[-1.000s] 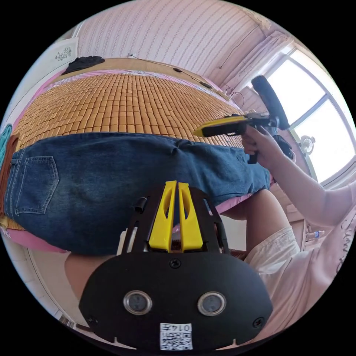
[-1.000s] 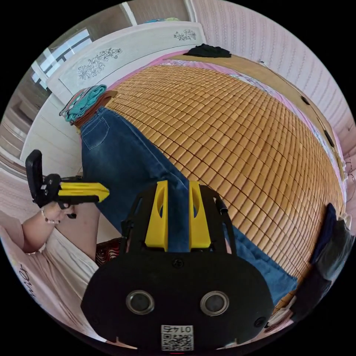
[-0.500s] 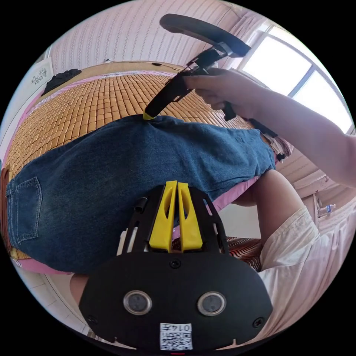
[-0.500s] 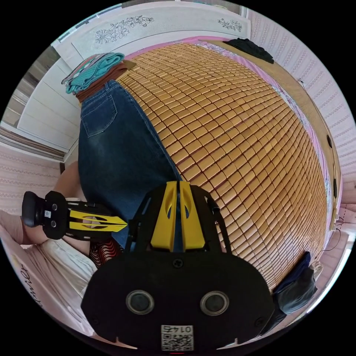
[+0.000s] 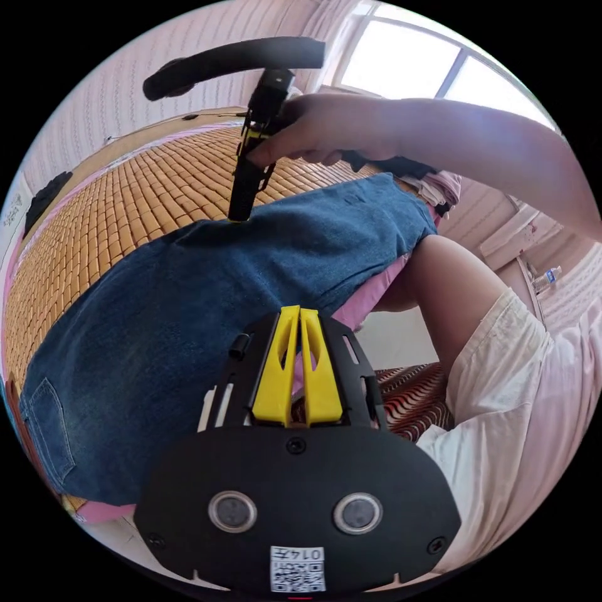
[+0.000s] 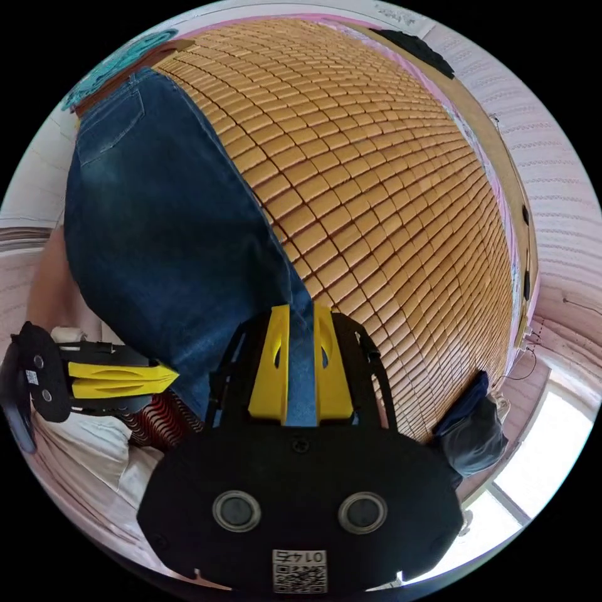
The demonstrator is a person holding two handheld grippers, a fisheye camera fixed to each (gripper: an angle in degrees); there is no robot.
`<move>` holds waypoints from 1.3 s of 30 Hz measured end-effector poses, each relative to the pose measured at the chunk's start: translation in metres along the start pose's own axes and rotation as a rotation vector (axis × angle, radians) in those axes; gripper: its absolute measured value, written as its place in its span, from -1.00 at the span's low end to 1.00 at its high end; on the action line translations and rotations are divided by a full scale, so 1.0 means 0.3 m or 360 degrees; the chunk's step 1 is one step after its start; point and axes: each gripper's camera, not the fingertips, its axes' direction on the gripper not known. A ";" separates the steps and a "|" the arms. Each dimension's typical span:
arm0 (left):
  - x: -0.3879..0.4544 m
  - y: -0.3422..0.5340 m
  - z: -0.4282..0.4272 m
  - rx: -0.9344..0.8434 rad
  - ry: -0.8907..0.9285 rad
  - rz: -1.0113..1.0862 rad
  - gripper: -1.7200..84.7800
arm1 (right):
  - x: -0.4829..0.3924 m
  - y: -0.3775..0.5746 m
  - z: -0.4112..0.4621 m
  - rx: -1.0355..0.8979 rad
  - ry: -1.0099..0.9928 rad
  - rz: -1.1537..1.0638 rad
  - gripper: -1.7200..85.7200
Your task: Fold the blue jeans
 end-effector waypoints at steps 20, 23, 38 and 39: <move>-0.088 -0.044 0.096 0.0013 0.0156 -0.0046 -0.98 | 0.043 -0.147 -0.180 -0.0027 -0.0143 0.0155 -0.85; -0.097 -0.053 0.104 0.0009 0.0173 -0.0053 -0.98 | 0.060 -0.123 -0.242 0.0088 -0.0169 0.0251 -0.89; -0.114 -0.079 0.127 0.0009 0.0254 -0.0118 -0.98 | 0.123 -0.040 -0.114 -0.0060 -0.0173 0.0266 -0.91; -0.113 -0.080 0.128 0.0010 0.0255 -0.0120 -0.98 | 0.121 -0.037 -0.117 -0.0056 -0.0144 0.0250 -0.93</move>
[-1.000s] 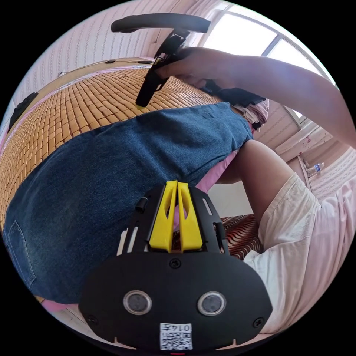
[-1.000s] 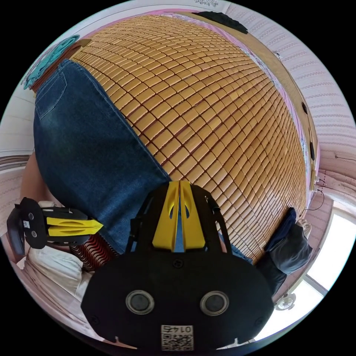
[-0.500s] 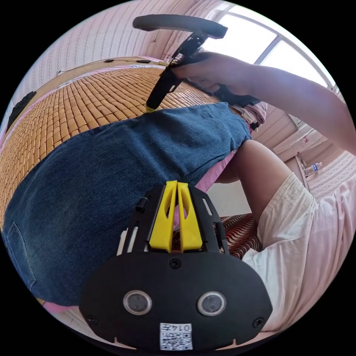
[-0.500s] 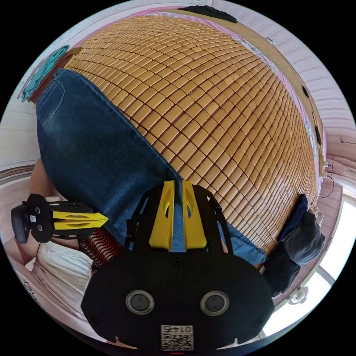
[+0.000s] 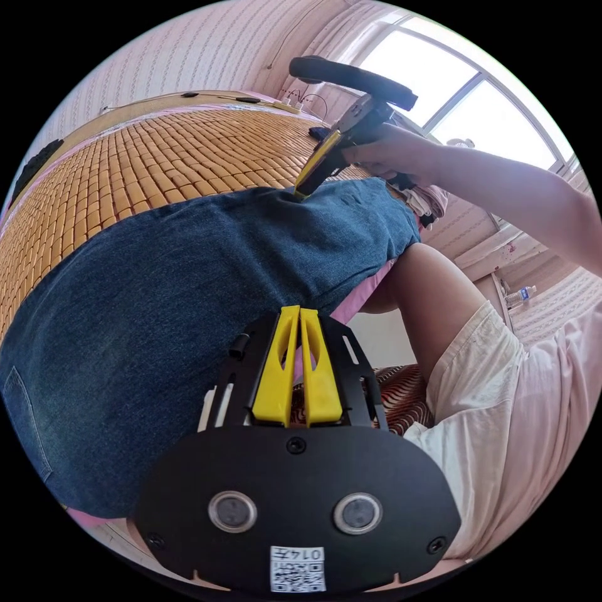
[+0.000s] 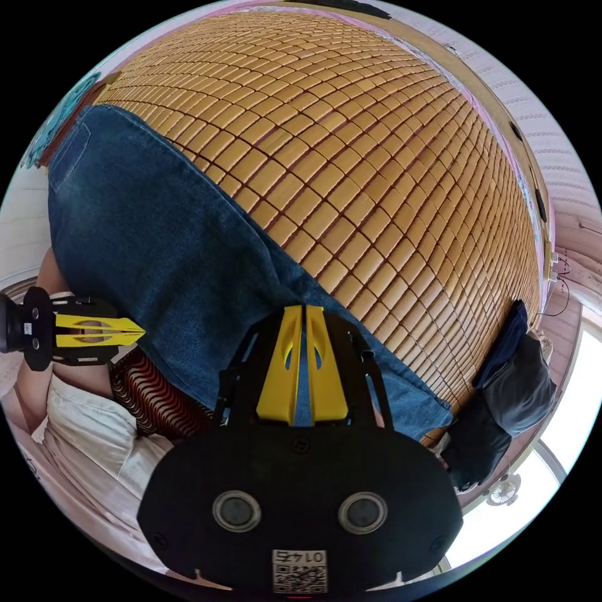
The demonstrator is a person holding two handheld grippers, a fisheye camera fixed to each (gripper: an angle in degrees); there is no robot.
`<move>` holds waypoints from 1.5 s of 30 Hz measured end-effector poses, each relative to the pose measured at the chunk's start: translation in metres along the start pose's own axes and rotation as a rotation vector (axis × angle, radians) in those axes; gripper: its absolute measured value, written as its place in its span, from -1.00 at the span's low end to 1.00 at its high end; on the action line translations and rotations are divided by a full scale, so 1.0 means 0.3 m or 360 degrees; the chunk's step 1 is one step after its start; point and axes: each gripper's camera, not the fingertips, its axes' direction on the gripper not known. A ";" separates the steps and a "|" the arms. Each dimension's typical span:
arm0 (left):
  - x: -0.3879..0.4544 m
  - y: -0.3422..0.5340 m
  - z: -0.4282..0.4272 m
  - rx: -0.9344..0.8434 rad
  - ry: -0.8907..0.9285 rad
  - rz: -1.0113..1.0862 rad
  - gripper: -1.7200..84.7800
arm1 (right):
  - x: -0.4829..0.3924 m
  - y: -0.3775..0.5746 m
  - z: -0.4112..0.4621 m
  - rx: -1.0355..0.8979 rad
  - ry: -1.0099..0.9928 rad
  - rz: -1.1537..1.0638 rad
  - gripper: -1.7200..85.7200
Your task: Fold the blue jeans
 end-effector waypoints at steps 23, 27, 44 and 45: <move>0.173 0.002 0.004 -0.0022 -0.0130 0.0149 -0.98 | -0.125 -0.024 0.123 0.0265 -0.0006 -0.0438 -0.98; 0.237 0.016 0.007 -0.0009 -0.0234 0.0243 -0.98 | -0.196 -0.053 0.277 0.0213 0.0173 -0.0509 -0.97; 0.458 0.087 -0.019 0.0036 -0.0444 0.0389 -0.98 | 0.071 0.181 0.704 0.0004 -0.0076 -0.0331 -0.98; 0.475 0.085 -0.026 0.0016 -0.0466 0.0389 -0.98 | 0.100 0.271 0.739 0.0178 -0.0099 -0.0241 -0.98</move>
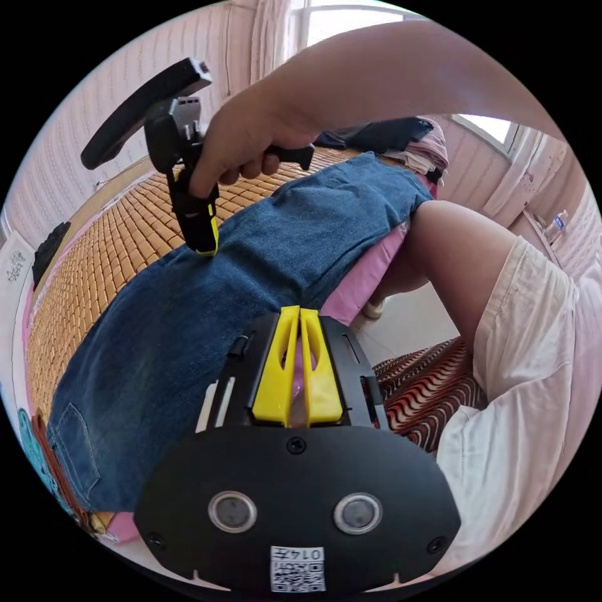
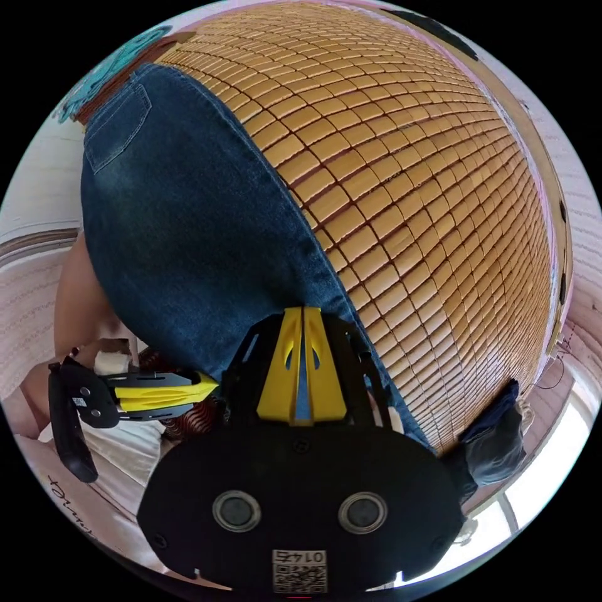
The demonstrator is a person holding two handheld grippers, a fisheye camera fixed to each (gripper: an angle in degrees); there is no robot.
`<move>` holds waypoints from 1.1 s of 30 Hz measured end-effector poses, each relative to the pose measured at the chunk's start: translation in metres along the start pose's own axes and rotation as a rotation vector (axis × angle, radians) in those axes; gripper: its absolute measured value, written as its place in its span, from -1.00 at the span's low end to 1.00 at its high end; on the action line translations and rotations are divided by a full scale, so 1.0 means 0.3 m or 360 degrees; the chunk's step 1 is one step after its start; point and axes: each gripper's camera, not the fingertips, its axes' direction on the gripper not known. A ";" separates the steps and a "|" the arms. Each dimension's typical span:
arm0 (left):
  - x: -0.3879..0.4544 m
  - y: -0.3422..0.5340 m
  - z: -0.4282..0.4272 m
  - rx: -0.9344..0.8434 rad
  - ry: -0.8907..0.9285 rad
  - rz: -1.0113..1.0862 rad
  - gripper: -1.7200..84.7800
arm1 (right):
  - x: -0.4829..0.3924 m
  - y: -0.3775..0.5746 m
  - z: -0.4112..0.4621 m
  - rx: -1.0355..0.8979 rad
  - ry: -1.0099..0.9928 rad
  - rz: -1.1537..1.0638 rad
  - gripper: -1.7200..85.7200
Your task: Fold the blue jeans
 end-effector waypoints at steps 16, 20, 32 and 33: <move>0.312 -0.165 -0.065 0.0202 0.0063 0.0345 -0.67 | 0.566 2.113 0.628 0.0737 -0.0417 0.2049 -0.60; 0.372 -0.240 0.015 0.0084 0.0029 0.0363 -0.67 | 0.617 2.420 0.963 0.1017 -0.0898 0.2443 -0.53; 0.413 -0.351 0.079 -0.0161 -0.0203 0.0388 -0.82 | 0.685 2.780 1.271 0.1555 -0.1266 0.2366 -0.89; 0.417 -0.354 0.080 -0.0172 -0.0215 0.0393 -0.83 | 0.685 2.811 1.278 0.1674 -0.1314 0.2314 -0.90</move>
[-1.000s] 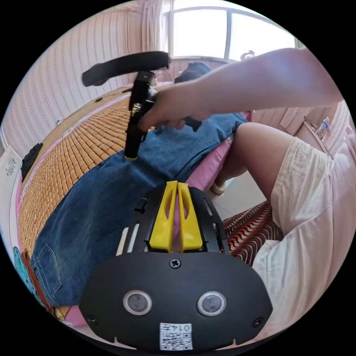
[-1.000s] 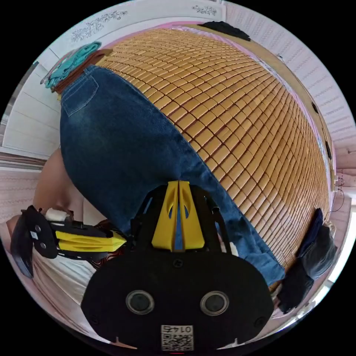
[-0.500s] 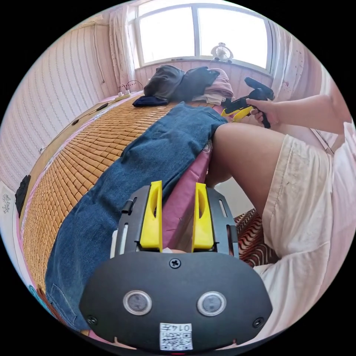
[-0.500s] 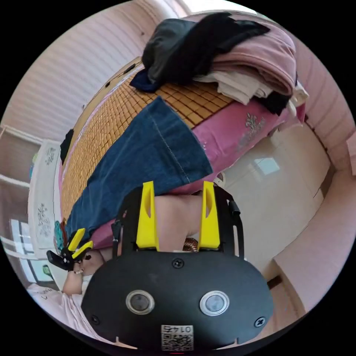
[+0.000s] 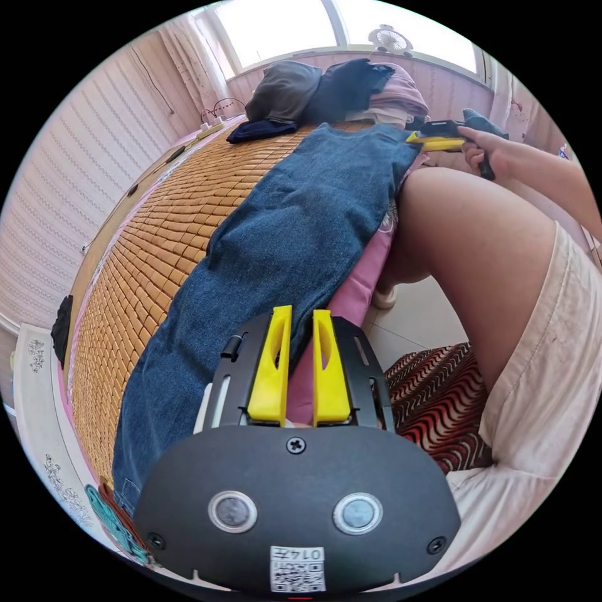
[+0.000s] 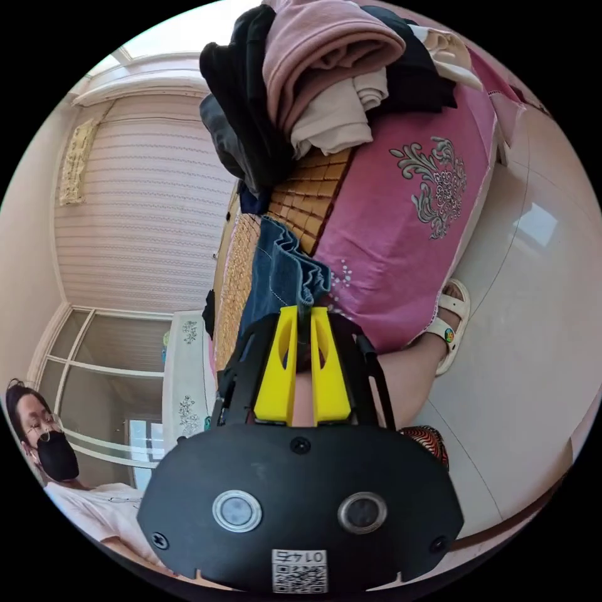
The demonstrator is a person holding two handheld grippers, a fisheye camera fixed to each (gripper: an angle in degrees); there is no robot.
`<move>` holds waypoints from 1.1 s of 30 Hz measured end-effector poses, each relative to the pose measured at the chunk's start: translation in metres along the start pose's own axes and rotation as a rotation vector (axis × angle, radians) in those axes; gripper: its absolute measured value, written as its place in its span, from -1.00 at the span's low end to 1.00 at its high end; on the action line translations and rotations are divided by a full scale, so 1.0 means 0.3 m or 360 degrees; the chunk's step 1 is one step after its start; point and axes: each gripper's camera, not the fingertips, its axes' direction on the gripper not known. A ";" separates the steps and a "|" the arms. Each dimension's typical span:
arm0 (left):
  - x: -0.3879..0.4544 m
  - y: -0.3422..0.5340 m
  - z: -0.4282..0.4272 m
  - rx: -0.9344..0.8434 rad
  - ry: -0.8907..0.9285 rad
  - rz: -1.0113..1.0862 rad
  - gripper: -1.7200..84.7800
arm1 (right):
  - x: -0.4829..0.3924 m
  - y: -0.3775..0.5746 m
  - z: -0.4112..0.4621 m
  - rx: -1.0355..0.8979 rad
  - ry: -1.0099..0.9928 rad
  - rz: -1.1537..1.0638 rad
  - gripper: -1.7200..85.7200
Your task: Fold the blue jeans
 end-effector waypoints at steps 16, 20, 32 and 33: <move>-0.083 -0.162 -0.107 0.0303 0.0226 -0.0035 -0.98 | -0.239 -0.246 -0.153 0.0234 -0.0947 -0.0518 -0.92; 0.013 -0.389 -0.059 0.0479 0.0385 -0.0009 -0.98 | -0.529 -0.310 -0.322 0.0434 -0.0832 -0.0883 -0.92; -0.268 0.209 -0.380 0.0714 0.0603 -0.0449 -0.98 | -1.494 0.328 0.627 -0.0927 -0.0848 -0.1868 -0.91; -0.280 0.276 -0.398 0.0682 0.0543 -0.0500 -0.98 | -1.519 0.479 0.793 -0.1115 -0.0854 -0.1877 -0.91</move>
